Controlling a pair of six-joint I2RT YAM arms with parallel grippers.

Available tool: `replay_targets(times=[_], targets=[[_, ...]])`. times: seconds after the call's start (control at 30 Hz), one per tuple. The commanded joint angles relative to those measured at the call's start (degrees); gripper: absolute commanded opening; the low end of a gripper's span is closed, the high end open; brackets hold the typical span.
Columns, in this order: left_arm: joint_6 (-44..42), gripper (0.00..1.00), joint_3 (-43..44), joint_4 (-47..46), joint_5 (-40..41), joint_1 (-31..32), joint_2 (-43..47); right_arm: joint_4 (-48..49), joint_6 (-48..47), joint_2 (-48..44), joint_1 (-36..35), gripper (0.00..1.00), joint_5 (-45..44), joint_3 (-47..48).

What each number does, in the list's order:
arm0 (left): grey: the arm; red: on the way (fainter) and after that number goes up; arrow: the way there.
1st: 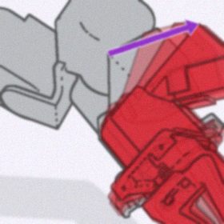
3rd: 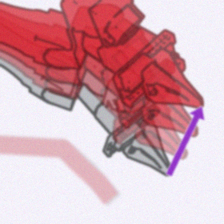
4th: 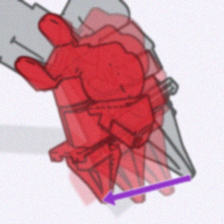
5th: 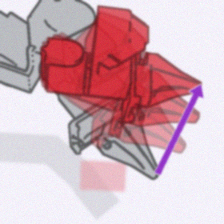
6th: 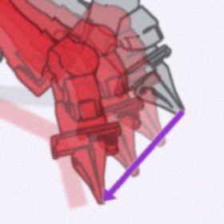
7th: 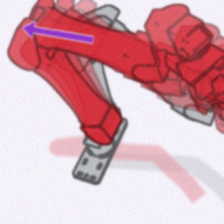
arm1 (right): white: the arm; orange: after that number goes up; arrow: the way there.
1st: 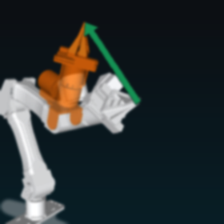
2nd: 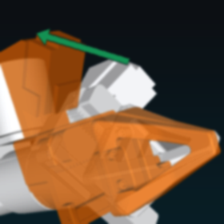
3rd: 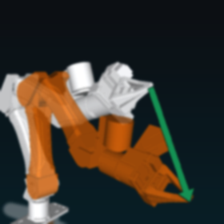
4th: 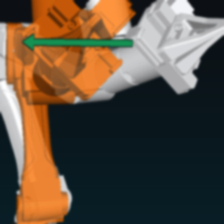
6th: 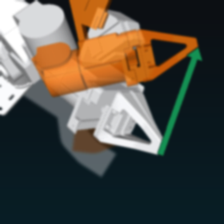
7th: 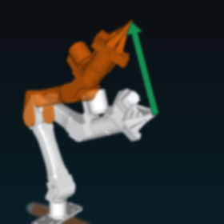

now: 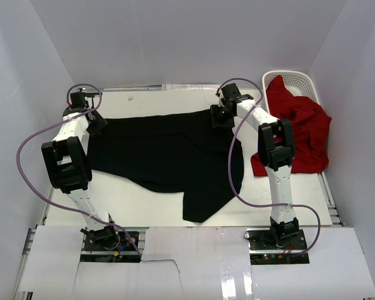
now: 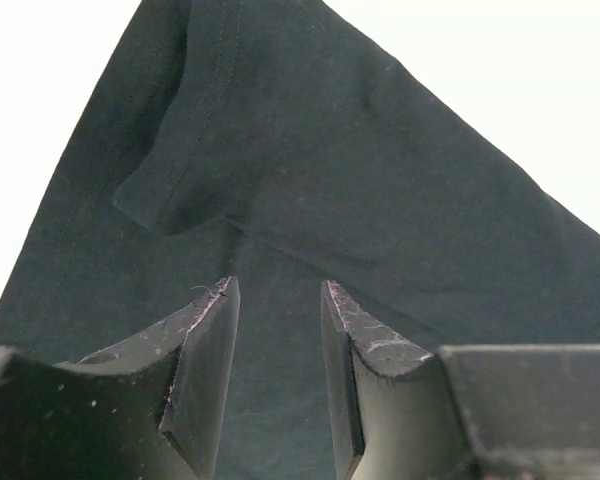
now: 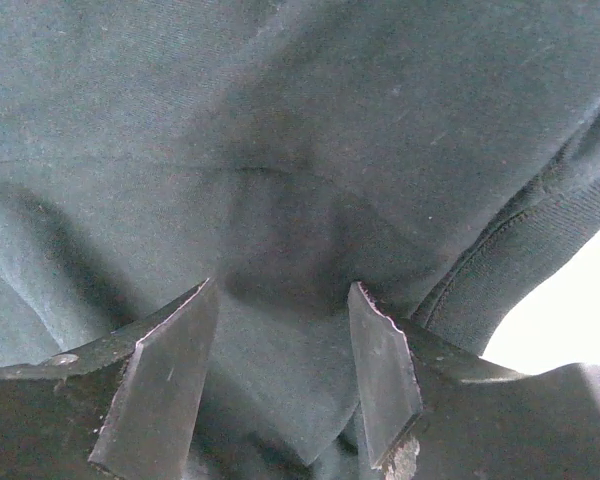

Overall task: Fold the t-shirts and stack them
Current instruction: Fold the flattened tshirt in 1/3 of the way

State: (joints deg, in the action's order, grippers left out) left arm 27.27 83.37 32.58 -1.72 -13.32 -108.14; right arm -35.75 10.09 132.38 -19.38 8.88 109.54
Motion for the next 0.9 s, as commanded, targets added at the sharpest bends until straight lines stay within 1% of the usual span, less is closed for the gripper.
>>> replay_targets(times=[0.0, 0.37, 0.63, 0.87], targets=[[0.0, 0.49, 1.6, -0.8, 0.0, 0.1, 1.0, 0.9, -0.5, 0.1, 0.0, 0.62, -2.8, -0.4], [-0.4, 0.49, -1.3, -1.9, -0.4, 0.8, 1.4, 0.9, -1.5, -1.7, 2.0, 0.62, -6.9, -3.2], [-0.3, 0.49, -2.4, -2.2, -1.1, 1.7, 3.5, 1.1, -2.5, -1.9, 6.9, 0.63, -6.9, -4.2], [-0.4, 0.49, -4.3, -2.2, -1.1, 2.6, 5.9, 0.7, -3.7, -1.6, 10.4, 0.63, -6.1, -1.6]])
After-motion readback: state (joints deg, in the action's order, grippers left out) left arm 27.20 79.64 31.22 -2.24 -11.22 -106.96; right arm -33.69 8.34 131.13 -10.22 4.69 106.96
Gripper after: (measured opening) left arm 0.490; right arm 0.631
